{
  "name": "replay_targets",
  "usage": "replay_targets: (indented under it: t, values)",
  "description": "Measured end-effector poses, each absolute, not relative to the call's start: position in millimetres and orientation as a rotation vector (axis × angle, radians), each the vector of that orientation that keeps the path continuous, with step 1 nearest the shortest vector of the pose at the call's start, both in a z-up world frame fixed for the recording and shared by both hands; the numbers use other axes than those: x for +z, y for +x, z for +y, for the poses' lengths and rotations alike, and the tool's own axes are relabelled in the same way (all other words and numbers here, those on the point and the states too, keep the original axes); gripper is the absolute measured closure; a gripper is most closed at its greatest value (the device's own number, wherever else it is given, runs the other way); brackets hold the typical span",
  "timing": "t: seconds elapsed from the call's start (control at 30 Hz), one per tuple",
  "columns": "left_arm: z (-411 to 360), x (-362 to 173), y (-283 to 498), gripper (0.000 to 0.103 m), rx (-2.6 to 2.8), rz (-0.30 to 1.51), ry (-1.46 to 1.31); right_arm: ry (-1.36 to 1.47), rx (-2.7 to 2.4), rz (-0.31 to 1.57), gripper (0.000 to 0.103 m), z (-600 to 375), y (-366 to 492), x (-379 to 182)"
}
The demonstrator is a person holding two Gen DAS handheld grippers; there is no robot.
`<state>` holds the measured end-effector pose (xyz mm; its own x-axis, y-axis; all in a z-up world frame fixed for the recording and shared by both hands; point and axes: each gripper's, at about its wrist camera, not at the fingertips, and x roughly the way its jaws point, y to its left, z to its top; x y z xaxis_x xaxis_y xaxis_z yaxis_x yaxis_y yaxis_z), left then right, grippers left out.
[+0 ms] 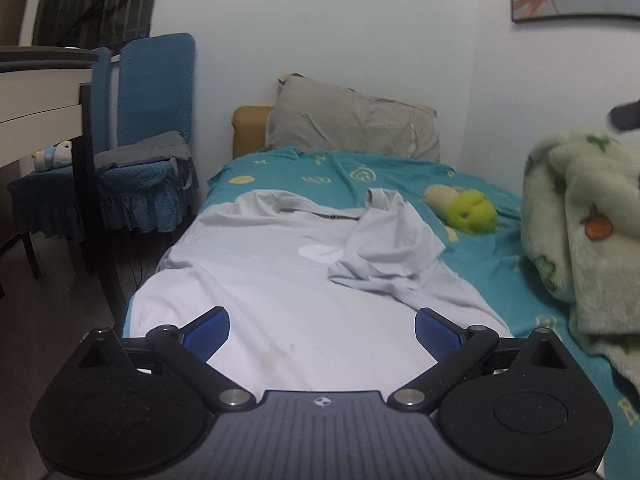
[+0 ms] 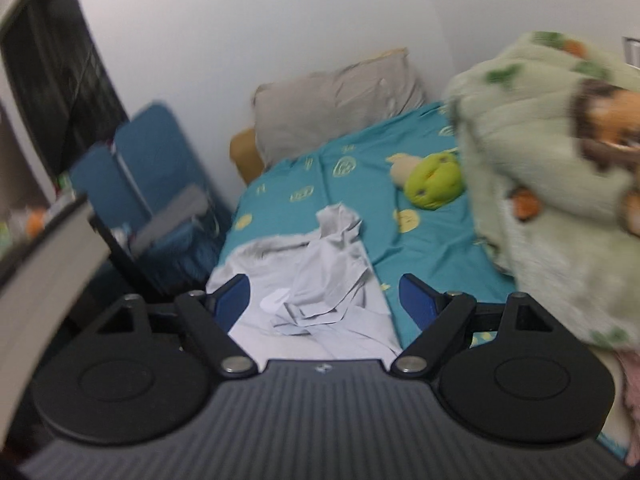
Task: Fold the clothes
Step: 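Fold the grasped side over the shirt body and open the right gripper, then grasp the opposite side edge with the left gripper and fold it inward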
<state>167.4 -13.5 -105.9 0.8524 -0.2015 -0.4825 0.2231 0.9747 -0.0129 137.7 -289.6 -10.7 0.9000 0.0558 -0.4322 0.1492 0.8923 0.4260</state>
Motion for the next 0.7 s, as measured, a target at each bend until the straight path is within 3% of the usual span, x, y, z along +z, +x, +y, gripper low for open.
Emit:
replay_targets:
  t: [0.17, 0.5, 0.6, 0.67, 0.7]
  values:
    - [-51.5, -110.4, 198.0, 0.006, -0.247, 0.506, 0.179, 0.440, -0.157, 0.375, 0.020, -313.0, 128.4, -24.9]
    - [-173.8, -151.1, 322.1, 0.016, -0.382, 0.492, 0.419, 0.560, -0.262, 0.432, 0.020, -363.9, 163.2, -60.8]
    - [-197.7, -176.1, 354.6, 0.033, -0.407, 0.515, 0.499, 0.594, -0.272, 0.469, 0.020, -369.7, 175.1, -71.5]
    - [-200.4, -184.3, 372.2, 0.066, -0.422, 0.526, 0.483, 0.603, -0.231, 0.519, 0.020, -372.3, 185.8, -78.1]
    - [-192.6, -180.0, 377.4, 0.073, -0.425, 0.520, 0.409, 0.599, -0.226, 0.537, 0.020, -372.3, 189.0, -80.5]
